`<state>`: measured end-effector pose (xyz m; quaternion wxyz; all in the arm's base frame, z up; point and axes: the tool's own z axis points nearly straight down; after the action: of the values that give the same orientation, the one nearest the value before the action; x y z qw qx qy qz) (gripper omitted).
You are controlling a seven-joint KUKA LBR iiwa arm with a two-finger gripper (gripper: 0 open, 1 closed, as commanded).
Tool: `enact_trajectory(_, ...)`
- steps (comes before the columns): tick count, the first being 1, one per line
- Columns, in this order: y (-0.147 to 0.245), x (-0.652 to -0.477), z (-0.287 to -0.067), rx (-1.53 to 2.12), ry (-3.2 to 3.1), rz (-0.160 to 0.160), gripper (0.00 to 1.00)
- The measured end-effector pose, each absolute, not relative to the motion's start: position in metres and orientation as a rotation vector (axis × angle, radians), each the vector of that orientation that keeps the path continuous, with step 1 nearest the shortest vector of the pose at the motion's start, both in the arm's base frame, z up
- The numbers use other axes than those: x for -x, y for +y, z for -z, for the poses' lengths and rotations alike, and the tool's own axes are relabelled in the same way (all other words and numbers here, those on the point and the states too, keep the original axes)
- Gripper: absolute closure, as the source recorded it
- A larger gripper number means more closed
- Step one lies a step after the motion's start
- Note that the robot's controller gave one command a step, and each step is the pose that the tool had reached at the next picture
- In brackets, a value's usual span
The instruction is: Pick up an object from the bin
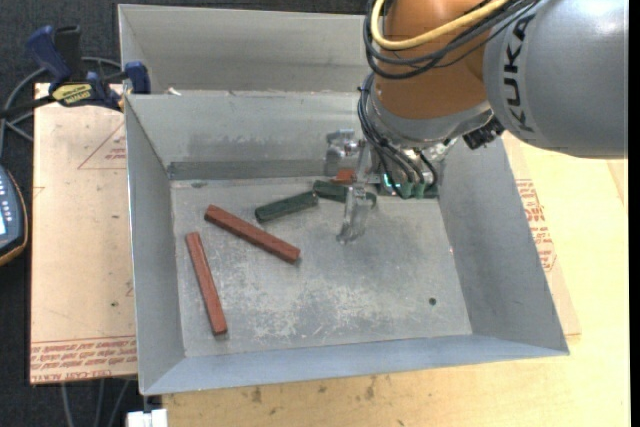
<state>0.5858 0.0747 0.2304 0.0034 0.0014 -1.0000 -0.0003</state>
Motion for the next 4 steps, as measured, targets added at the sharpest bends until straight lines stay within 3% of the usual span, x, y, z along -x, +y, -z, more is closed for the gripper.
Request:
enact_trajectory(1, 0.113, -0.604, -0.067, 0.042, -3.143, 0.004, 0.00)
enact_trajectory(2, 0.113, -0.597, -0.101, 0.131, -3.143, 0.004, 0.00)
enact_trajectory(3, 0.111, -0.597, -0.104, 0.370, -3.122, 0.003, 0.00)
enact_trajectory(4, 0.102, -0.602, -0.071, 0.609, -3.085, 0.004, 0.00)
